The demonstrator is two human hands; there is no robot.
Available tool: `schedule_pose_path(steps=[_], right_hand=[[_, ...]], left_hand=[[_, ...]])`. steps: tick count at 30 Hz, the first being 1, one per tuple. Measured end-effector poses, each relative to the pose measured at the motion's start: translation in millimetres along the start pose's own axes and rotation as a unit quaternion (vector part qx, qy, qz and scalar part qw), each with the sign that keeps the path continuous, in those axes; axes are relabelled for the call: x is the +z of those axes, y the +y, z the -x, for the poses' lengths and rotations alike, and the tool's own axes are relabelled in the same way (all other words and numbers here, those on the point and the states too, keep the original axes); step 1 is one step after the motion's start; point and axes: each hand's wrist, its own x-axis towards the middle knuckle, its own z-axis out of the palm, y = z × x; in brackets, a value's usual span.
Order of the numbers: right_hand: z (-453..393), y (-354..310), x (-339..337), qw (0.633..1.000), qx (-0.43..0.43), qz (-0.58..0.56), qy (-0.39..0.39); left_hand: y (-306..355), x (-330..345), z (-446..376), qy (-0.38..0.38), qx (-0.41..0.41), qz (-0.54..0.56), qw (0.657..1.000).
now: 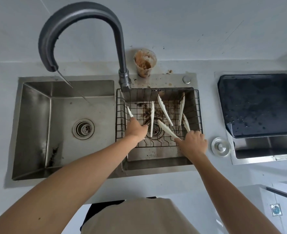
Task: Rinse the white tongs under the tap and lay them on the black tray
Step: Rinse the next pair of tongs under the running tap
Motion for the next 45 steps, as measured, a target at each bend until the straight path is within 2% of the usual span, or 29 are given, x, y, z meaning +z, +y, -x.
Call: schedule_pose_path(steps=[4,11,14,16,19,22,24,27,35,40,45], right_hand=[[1.9,2.0,-4.2,0.998,0.013,-0.058,0.012],[51.8,-1.2,-39.2,0.989,0.036,-0.126,0.068],[76.1,-26.9,-60.3,0.972,-0.012,-0.219,0.083],[89.3,-60.6,-77.8,0.93,-0.079,-0.359,0.02],[97.9,-116.7,-89.3,0.83,-0.112,-0.529,-0.135],[101.3,-163.7,-87.6,0.757,-0.107,-0.597,-0.245],[104.7,-187.9,-86.4,0.725,-0.099,-0.621,-0.279],[106.6,-212.4,-83.9,0.689,-0.082,-0.65,-0.312],[102.2,-230.8,-79.1,0.688,-0.09,-0.643,-0.324],[102.0,-224.3,-80.4,0.72,-0.092,-0.633,-0.269],[101.4,-213.4,-78.7,0.75,-0.125,-0.601,-0.246]], left_hand=[[-1.1,-7.7,8.1,-0.054,0.02,0.032,0.998],[-6.4,-41.4,22.8,-0.122,0.029,0.18,0.976],[-12.6,-67.0,28.0,-0.112,0.015,0.26,0.959],[-19.9,-85.9,26.0,-0.094,0.001,0.316,0.944],[-33.6,-118.1,19.3,-0.07,-0.01,0.388,0.919],[-46.7,-152.2,15.6,-0.053,0.005,0.452,0.89],[-54.1,-174.3,14.3,-0.032,0.011,0.48,0.877],[-65.4,-198.7,10.8,-0.006,0.031,0.483,0.875],[-70.9,-216.7,-2.4,-0.011,0.059,0.483,0.874],[-64.2,-215.7,-10.5,-0.014,0.056,0.465,0.884],[-58.0,-210.0,-17.4,0.012,0.054,0.44,0.896]])
